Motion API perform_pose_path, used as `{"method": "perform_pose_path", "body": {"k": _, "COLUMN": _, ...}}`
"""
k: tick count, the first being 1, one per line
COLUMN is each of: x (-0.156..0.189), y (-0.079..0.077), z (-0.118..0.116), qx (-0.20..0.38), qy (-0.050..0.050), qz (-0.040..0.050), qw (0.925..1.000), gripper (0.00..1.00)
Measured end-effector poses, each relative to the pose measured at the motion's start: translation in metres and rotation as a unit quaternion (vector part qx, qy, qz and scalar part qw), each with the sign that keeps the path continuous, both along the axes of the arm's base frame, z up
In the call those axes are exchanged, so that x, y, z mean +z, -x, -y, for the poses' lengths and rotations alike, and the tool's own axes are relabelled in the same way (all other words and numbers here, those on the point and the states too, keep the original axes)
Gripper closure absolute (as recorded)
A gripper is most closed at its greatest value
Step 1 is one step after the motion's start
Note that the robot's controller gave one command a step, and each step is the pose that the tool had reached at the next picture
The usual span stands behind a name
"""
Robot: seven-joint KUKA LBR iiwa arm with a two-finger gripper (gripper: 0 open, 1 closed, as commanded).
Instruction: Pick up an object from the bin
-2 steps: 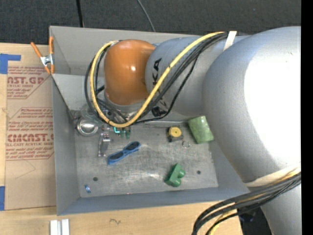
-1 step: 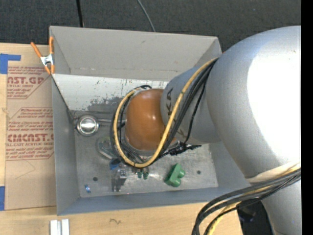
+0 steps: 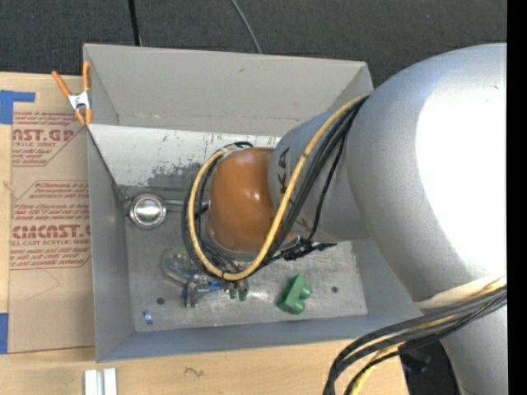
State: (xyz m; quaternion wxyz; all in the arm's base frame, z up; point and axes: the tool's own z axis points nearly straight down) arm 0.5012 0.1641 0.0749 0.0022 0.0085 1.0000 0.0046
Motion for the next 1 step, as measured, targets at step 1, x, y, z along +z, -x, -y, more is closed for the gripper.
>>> {"method": "perform_pose_path", "body": {"k": 1, "x": 0.1659, "y": 0.0011, "z": -0.0377, "qx": 0.054, "qy": 0.003, "qz": 0.0024, "qw": 0.9985, "gripper": 1.00}}
